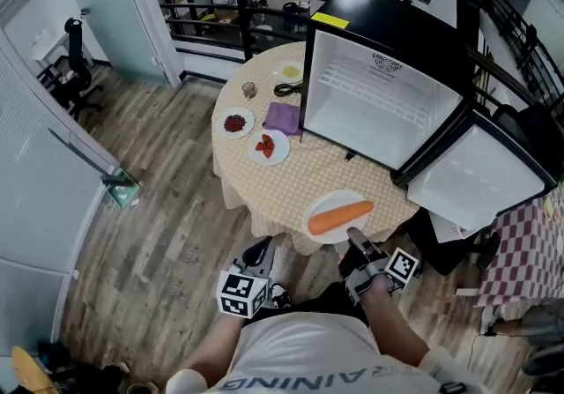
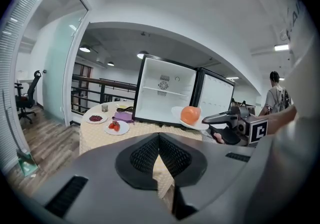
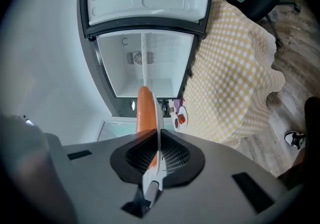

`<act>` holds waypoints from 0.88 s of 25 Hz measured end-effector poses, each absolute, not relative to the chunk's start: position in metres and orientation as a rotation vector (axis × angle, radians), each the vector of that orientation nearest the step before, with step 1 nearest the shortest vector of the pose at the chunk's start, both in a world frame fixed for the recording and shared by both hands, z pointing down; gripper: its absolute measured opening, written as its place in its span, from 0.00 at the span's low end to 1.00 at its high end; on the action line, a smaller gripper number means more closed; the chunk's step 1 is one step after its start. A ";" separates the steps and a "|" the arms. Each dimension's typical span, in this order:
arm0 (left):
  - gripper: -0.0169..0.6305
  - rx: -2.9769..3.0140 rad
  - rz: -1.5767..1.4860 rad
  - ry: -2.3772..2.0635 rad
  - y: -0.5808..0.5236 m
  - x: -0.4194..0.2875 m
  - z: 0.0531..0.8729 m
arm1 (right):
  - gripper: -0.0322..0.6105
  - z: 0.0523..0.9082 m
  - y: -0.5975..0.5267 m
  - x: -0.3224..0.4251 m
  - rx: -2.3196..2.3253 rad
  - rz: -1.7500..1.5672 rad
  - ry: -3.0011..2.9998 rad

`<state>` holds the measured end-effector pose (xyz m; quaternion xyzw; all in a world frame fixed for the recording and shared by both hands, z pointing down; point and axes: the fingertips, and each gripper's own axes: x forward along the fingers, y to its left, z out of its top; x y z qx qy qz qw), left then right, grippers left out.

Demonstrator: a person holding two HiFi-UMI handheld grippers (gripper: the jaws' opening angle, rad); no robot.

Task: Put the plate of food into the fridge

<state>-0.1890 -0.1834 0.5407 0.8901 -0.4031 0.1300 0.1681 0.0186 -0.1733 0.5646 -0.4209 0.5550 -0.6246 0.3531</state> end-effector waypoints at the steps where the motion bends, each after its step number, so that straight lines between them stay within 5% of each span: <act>1: 0.04 2.534 0.367 -1.138 -0.187 -0.190 0.542 | 0.10 0.566 -0.176 0.018 -1.095 -1.614 1.430; 22: 0.04 2.583 0.461 -0.999 -0.289 -0.108 0.548 | 0.10 0.596 -0.241 0.091 -1.184 -1.567 1.272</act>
